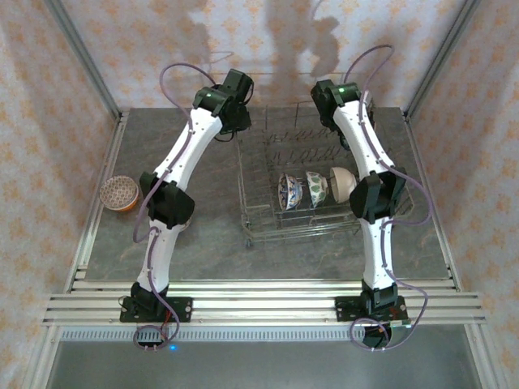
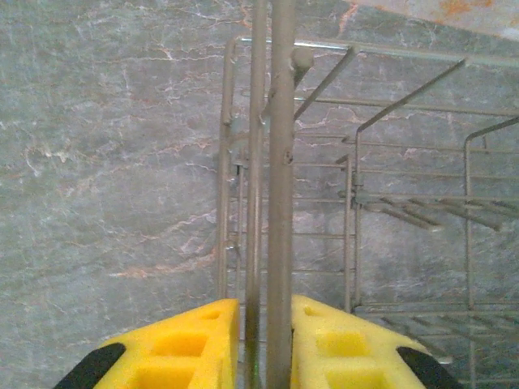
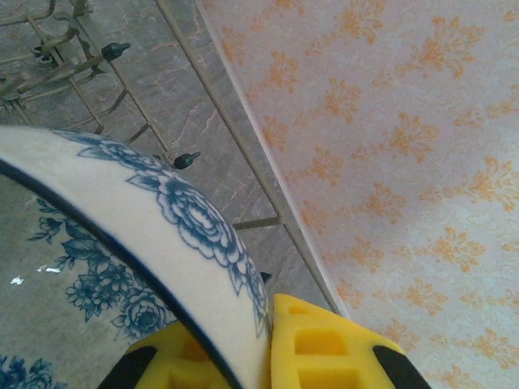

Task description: Load the bowls into the dish rack

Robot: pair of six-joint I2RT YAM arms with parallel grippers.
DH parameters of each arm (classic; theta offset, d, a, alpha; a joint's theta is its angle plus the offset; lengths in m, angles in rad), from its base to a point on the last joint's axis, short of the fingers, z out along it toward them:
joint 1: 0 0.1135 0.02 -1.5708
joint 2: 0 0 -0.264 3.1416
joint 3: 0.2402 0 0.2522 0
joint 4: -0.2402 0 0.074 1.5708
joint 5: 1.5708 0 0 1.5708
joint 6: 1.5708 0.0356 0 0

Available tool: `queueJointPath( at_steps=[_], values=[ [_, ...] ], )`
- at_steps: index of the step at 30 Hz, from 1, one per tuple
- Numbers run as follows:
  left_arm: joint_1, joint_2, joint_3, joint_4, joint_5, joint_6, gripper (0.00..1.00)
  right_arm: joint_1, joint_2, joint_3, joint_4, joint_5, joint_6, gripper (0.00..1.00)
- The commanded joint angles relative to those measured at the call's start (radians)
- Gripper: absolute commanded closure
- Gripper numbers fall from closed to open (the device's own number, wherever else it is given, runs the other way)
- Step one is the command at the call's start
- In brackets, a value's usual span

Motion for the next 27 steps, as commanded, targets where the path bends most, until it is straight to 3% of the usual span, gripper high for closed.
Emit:
queueJointPath(
  at_steps=[1,8,27],
  values=[
    [0.024,-0.020,0.009,-0.066,-0.073,-0.071,0.85,0.006,-0.072,-0.013,0.036,0.019,-0.017,1.00],
    [0.022,-0.043,-0.001,-0.063,-0.100,-0.191,1.00,0.005,-0.100,-0.022,0.085,0.007,-0.062,1.00],
    [-0.026,-0.327,-0.435,0.105,-0.192,-0.521,1.00,0.005,-0.115,-0.006,0.219,0.063,-0.158,1.00]
  ],
)
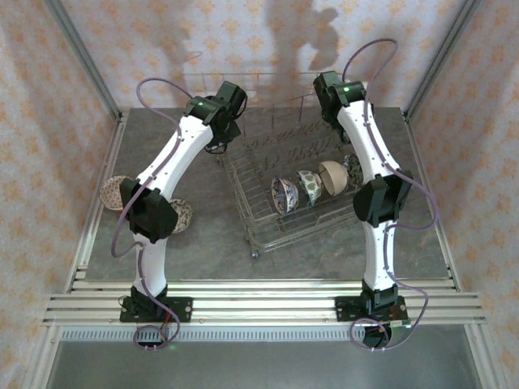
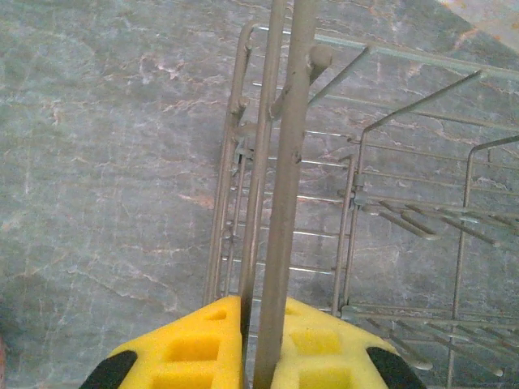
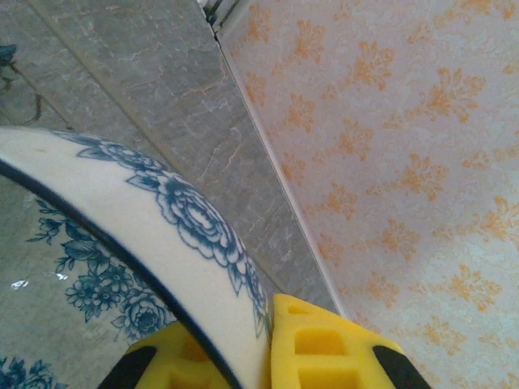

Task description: Load the bowls into the dish rack

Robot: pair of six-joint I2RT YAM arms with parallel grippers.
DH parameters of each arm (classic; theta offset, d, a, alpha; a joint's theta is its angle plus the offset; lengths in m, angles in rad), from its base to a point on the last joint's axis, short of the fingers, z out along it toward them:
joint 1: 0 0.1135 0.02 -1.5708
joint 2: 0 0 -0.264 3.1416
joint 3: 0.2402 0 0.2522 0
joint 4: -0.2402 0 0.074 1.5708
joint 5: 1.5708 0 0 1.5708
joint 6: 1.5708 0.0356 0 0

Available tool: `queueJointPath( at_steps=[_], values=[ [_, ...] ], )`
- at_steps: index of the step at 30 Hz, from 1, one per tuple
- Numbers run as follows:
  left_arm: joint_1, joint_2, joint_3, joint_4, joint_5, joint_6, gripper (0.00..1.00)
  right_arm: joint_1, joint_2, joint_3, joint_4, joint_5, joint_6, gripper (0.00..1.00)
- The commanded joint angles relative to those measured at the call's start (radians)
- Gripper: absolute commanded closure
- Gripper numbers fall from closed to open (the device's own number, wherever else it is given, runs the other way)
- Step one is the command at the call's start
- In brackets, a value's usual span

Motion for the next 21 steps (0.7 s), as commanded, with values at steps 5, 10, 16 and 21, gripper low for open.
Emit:
queueJointPath(
  at_steps=[5,10,16,21],
  values=[
    [-0.025,-0.113,-0.138,0.162,-0.060,-0.271,1.00,0.004,-0.021,0.052,0.067,0.103,-0.007,1.00],
    [-0.053,-0.163,-0.191,0.215,-0.050,-0.314,1.00,0.004,-0.009,0.054,0.101,0.142,-0.002,1.00],
    [-0.053,-0.197,-0.263,0.295,0.026,-0.275,0.87,0.012,0.006,0.060,0.117,0.161,0.022,1.00],
    [-0.039,-0.221,-0.291,0.344,0.071,-0.197,0.56,0.040,0.051,0.093,0.092,0.192,0.046,1.00]
  ],
)
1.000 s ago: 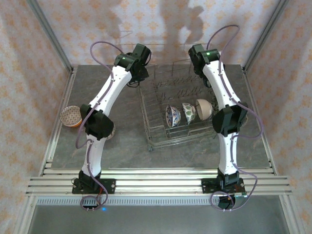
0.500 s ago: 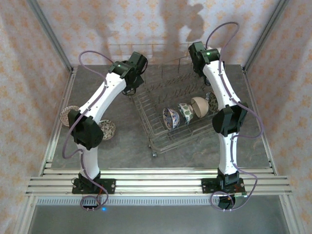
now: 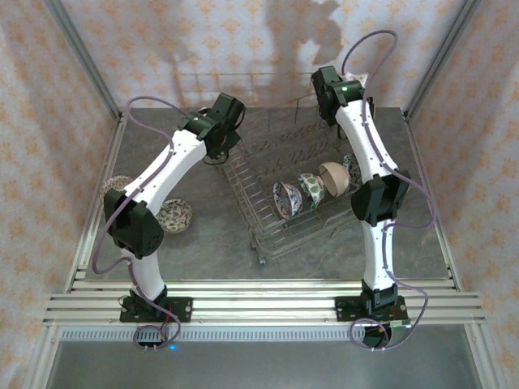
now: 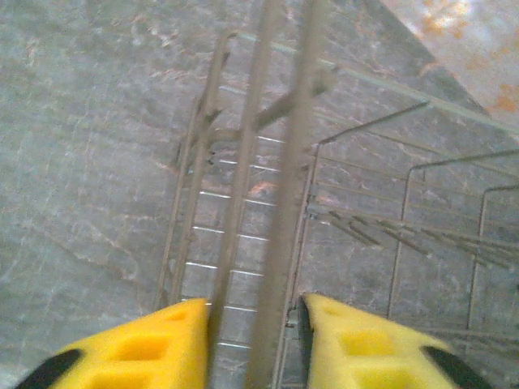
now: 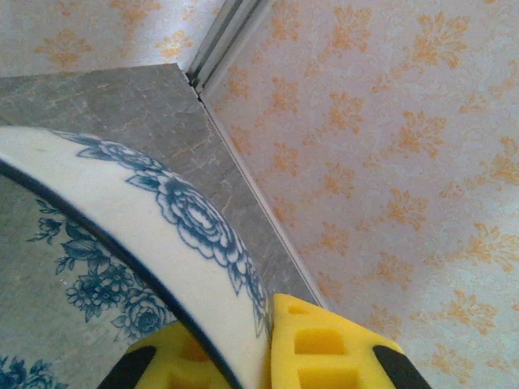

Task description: Load the bowls into the dish rack

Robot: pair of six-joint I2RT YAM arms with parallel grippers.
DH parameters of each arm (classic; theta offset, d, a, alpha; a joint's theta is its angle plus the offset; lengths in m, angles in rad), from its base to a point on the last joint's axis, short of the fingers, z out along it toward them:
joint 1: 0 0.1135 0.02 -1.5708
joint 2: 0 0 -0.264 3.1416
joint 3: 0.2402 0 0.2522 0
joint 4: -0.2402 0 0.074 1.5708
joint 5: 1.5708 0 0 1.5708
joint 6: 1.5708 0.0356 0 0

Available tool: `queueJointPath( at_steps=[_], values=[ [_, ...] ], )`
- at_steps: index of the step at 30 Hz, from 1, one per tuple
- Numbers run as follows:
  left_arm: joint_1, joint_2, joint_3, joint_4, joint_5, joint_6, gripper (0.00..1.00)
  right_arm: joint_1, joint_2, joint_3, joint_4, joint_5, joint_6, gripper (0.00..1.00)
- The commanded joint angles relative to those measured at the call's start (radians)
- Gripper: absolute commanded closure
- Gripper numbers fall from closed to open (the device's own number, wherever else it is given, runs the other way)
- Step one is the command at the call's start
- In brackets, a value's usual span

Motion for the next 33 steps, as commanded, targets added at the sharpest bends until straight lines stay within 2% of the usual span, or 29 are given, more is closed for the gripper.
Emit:
queueJointPath(
  at_steps=[1,2,3,7,20,33],
  values=[
    [0.002,-0.045,-0.004,0.138,0.052,0.008,0.48,0.032,0.031,0.049,-0.003,0.098,0.046,1.00],
    [0.002,-0.053,-0.006,0.144,0.049,0.031,0.37,0.040,0.043,0.053,-0.012,0.112,0.061,1.00],
    [0.004,-0.058,-0.006,0.143,0.043,0.046,0.30,0.045,0.050,0.056,-0.018,0.125,0.072,1.00],
    [0.013,-0.092,-0.009,0.157,0.043,0.114,0.13,0.068,0.095,0.081,-0.064,0.185,0.129,1.00],
    [0.044,-0.159,-0.021,0.161,0.053,0.284,0.09,0.088,0.172,0.104,-0.093,0.285,0.267,1.00],
    [0.068,-0.229,-0.092,0.175,0.037,0.359,0.07,0.113,0.243,0.099,0.031,0.356,0.180,1.00]
  ],
)
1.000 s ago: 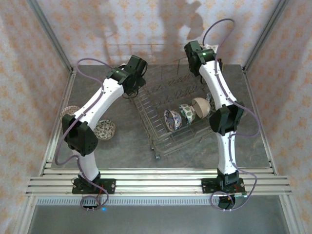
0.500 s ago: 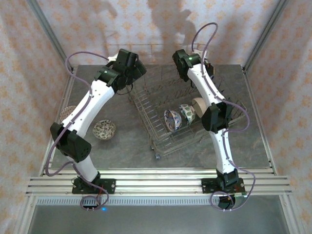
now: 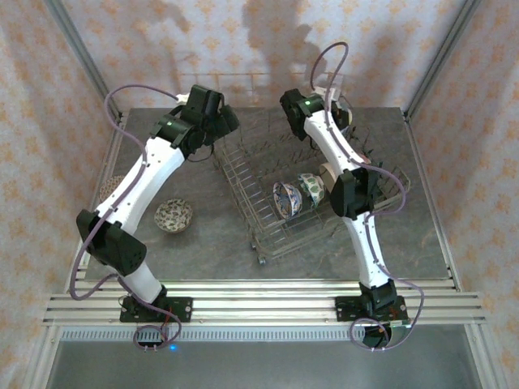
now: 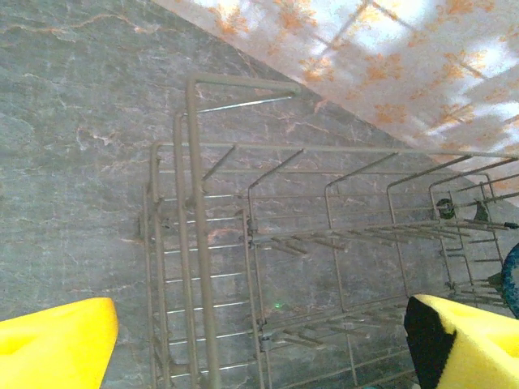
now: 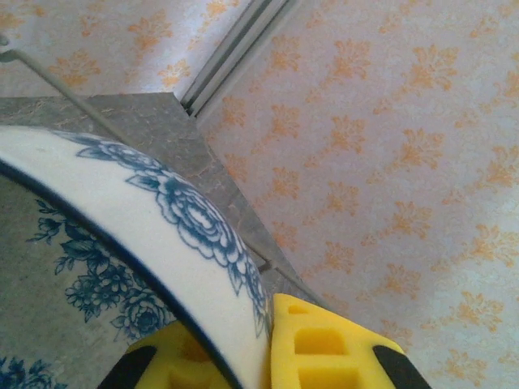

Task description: Load the bowls into the dish rack

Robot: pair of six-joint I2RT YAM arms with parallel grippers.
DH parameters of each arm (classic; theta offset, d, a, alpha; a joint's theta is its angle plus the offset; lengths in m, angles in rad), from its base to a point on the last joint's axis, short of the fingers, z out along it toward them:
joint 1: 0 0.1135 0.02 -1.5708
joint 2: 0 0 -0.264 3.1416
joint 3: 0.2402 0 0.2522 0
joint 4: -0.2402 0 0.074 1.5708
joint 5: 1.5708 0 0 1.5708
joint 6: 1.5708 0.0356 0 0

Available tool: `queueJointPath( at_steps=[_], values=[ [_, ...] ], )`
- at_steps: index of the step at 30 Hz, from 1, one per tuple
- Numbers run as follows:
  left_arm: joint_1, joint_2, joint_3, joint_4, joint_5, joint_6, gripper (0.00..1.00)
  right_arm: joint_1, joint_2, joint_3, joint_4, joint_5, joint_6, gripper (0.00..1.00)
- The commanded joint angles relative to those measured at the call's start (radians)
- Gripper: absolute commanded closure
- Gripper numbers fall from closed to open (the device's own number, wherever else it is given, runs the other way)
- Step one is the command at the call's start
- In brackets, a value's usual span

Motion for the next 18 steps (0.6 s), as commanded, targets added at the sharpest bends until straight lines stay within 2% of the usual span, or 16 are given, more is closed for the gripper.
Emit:
queueJointPath(
  at_steps=[1,5,18],
  values=[
    [0.016,-0.049,-0.017,0.018,-0.017,0.036,0.03,0.007,0.011,0.035,0.034,0.111,0.003,1.00],
    [0.027,-0.066,-0.032,0.019,-0.018,0.046,0.02,0.007,0.027,0.032,0.035,0.141,-0.001,1.00],
    [0.043,-0.107,-0.080,0.036,-0.018,0.061,0.01,0.030,0.074,0.008,0.196,0.151,-0.185,1.00]
  ],
)
